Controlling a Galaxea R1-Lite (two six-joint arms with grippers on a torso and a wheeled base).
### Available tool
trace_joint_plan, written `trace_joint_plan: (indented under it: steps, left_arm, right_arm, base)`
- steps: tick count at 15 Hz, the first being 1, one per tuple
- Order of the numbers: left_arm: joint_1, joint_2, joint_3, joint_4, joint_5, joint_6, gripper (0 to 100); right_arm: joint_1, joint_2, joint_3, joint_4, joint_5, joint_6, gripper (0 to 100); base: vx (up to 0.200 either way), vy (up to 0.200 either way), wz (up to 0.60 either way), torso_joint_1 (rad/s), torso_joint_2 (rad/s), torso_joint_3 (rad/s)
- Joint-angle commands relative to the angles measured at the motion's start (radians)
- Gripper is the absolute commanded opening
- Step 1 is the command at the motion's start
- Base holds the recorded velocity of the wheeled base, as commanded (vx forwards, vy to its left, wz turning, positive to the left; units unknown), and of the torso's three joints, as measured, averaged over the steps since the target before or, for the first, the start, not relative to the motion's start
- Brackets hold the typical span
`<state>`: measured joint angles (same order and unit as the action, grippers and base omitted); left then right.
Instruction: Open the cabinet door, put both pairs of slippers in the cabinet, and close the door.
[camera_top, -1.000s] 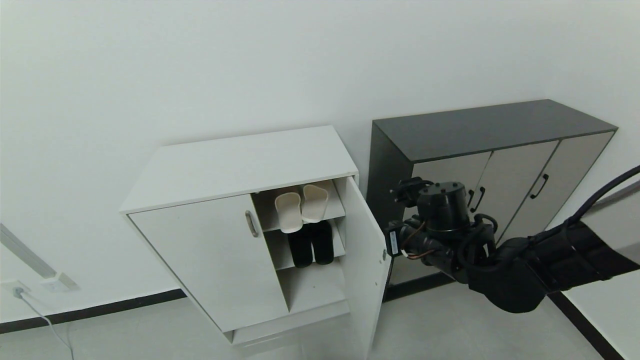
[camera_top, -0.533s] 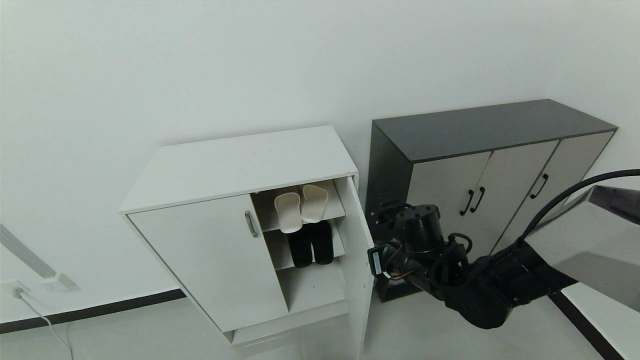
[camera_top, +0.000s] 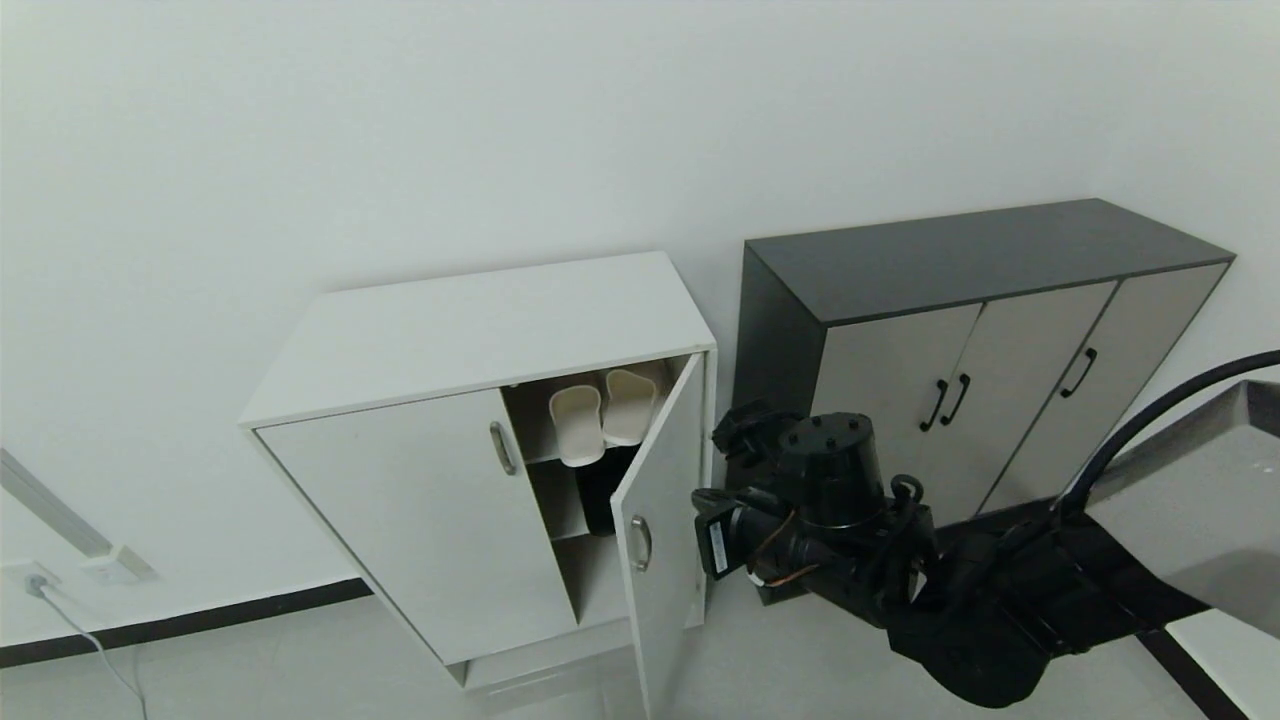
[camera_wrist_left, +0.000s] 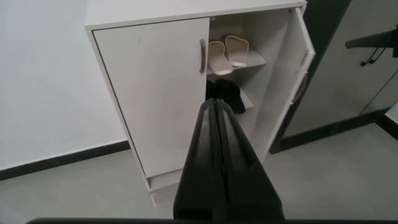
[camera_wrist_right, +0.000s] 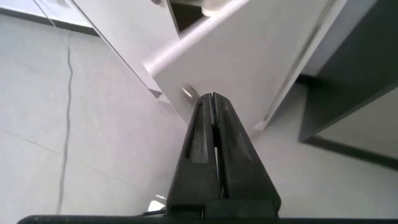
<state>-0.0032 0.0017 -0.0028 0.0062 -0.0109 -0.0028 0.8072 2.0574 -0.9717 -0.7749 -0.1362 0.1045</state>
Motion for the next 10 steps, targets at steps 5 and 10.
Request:
trace_joint_plan:
  steps: [5, 10]
  left_arm:
    - [0.000, 0.000, 0.000, 0.000, 0.000, 0.000, 0]
    - [0.000, 0.000, 0.000, 0.000, 0.000, 0.000, 0]
  right_arm:
    - [0.000, -0.010, 0.018, -0.003, 0.003, -0.009, 0]
    - [0.001, -0.003, 0.027, -0.004, 0.006, -0.008, 0]
  base:
    - [0.000, 0.000, 0.12, 0.000, 0.00, 0.000]
    - [0.000, 0.000, 0.60, 0.003, 0.00, 0.004]
